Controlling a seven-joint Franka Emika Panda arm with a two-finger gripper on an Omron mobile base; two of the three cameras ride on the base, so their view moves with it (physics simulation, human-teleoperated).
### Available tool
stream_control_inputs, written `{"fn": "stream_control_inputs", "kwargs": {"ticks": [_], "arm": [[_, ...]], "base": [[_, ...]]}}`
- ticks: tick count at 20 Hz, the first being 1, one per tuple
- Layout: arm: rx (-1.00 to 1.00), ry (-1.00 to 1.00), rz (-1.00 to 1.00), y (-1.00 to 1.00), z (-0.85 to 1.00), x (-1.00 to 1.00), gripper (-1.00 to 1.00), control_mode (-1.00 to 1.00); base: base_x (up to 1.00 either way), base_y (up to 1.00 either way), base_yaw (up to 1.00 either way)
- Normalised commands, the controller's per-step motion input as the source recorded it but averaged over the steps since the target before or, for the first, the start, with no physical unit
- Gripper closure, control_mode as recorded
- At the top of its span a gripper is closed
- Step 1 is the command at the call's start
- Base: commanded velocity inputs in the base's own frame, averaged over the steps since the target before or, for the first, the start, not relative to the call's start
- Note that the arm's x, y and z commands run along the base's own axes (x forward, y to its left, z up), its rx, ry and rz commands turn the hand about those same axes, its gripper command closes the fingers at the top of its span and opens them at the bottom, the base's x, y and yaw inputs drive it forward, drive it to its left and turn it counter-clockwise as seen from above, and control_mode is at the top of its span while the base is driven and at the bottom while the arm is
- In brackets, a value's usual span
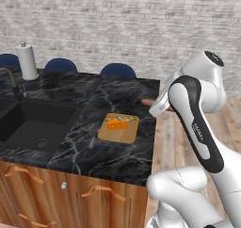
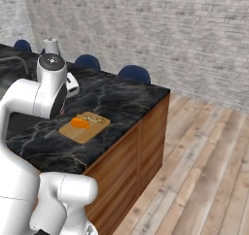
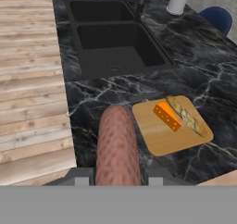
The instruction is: Retrieve the sausage and cheese from the fridge and place them on the cutting board on the counter.
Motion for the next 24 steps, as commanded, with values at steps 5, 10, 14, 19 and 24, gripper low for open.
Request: {"fn": "stream_control_inputs", "kwargs": {"ticks": [5, 10, 14, 19, 24], "arm": [[0.00, 0.00, 0.00, 0.00, 0.00, 0.00, 1.00, -1.00], [0.00, -0.03, 0.00, -0.02, -0.11, 0.01, 1.00, -1.00], [-0.04, 0.20, 0.18, -0.02, -0.43, 0.32, 1.00, -1.00], [-0.05, 0.40, 0.38, 0.00, -0.57, 0.61, 1.00, -1.00], [-0.02, 0.12, 0.31, 0.17, -0.61, 0.32, 1.00, -1.00]], "base": [[0.00, 0.00, 0.00], [0.00, 0.00, 0.00], [0.00, 0.00, 0.00], [0.00, 0.00, 0.00], [0.00, 0.00, 0.00]]}}
